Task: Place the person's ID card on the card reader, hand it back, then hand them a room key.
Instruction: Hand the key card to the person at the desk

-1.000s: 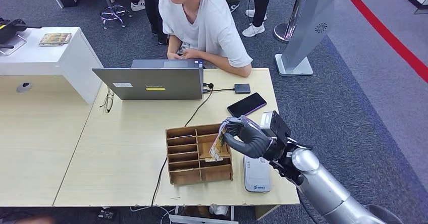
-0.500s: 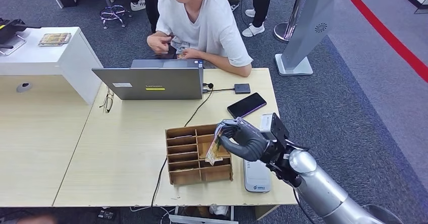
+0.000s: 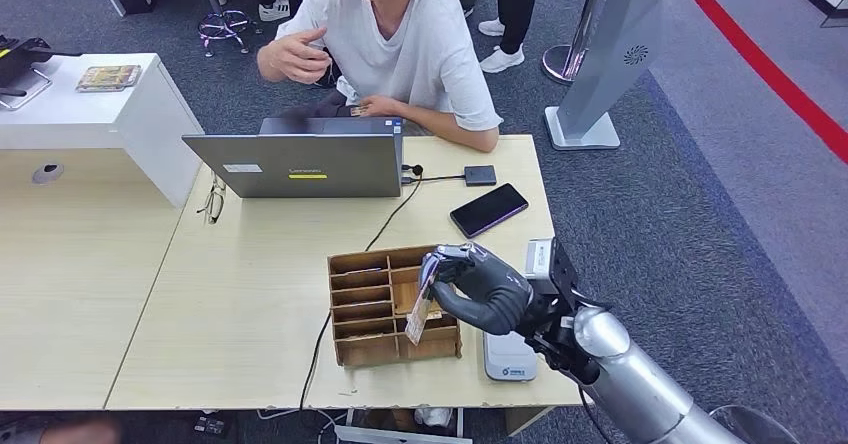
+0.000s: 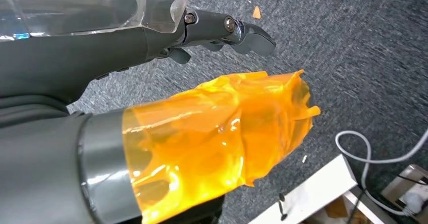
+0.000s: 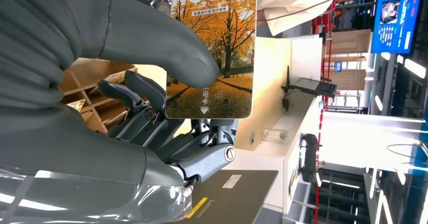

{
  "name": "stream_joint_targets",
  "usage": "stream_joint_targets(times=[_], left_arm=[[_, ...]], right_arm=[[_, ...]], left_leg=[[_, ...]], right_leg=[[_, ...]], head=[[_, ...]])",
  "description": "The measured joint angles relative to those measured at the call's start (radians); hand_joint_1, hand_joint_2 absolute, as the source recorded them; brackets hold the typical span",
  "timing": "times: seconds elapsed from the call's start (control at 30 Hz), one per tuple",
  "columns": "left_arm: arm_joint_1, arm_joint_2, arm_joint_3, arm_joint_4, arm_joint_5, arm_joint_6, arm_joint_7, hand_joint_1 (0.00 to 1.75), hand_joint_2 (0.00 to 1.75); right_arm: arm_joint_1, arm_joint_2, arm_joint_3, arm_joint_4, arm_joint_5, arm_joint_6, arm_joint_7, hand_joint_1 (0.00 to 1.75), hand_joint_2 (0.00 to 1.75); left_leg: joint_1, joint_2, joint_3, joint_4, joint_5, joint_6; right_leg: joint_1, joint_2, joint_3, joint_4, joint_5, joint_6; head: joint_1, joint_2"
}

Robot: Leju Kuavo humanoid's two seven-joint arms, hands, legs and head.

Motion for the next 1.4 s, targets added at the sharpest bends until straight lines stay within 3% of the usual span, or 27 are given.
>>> stream_joint_targets(times=[0.27,0.5,0.6,0.73,0.9,1.17,1.4], left_arm=[[0.018,-0.008,-0.004,0.015,-0.049,-0.011,-0.023,0.0,0.0],[0.017,0.034,-0.057,0.019,-0.118,-0.115,0.005,0.0,0.0],[0.014,0.041,-0.073,0.023,-0.124,-0.086,0.001,0.0,0.0],[0.018,0.016,-0.076,0.026,-0.113,-0.003,-0.027,0.0,0.0],[0.02,0.007,-0.076,0.026,-0.112,0.005,-0.028,0.0,0.0],[-0.004,-0.006,-0.077,0.026,-0.12,0.013,0.039,0.0,0.0],[-0.035,-0.007,-0.088,0.026,-0.14,0.031,0.085,0.0,0.0]], right_arm=[[0.014,0.007,0.026,-0.043,0.049,-0.062,-0.002,1.75,1.75],[-0.025,0.057,0.079,-0.047,0.105,-0.198,0.033,1.75,1.75],[-0.053,0.076,0.1,-0.045,0.14,-0.248,0.044,1.75,1.75],[-0.08,0.091,0.12,-0.045,0.188,-0.297,0.052,1.75,1.75],[-0.094,0.099,0.126,-0.043,0.21,-0.322,0.057,1.75,1.75],[-0.222,0.173,0.175,0.01,0.427,-0.531,0.125,1.75,1.75],[-0.301,0.23,0.198,0.071,0.572,-0.63,0.188,1.75,1.75]], left_leg=[[0.0,0.0,0.0,0.0,0.0,0.0],[0.001,0.0,0.0,0.0,0.0,0.0],[0.001,0.0,0.0,0.0,0.0,-0.001],[0.0,0.0,-0.001,0.0,0.0,-0.001],[0.0,0.0,-0.001,0.0,0.0,-0.001],[0.001,0.0,-0.001,0.0,0.001,-0.001],[0.001,0.0,-0.001,0.0,0.001,-0.001]], right_leg=[[0.0,0.0,0.0,0.0,0.0,0.0],[0.001,0.0,0.0,0.0,0.0,0.0],[0.001,0.0,0.0,0.001,0.0,0.0],[0.0,0.0,0.0,0.001,0.0,0.0],[0.0,0.0,0.0,0.0,0.0,0.0],[0.001,0.0,-0.001,0.001,0.0,-0.001],[0.001,0.0,-0.001,0.001,0.0,-0.001]], head=[[0.0,0.0],[0.0,0.0],[0.0,0.0],[0.0,0.0],[0.0,0.0],[0.0,0.0],[0.0,0.0]])
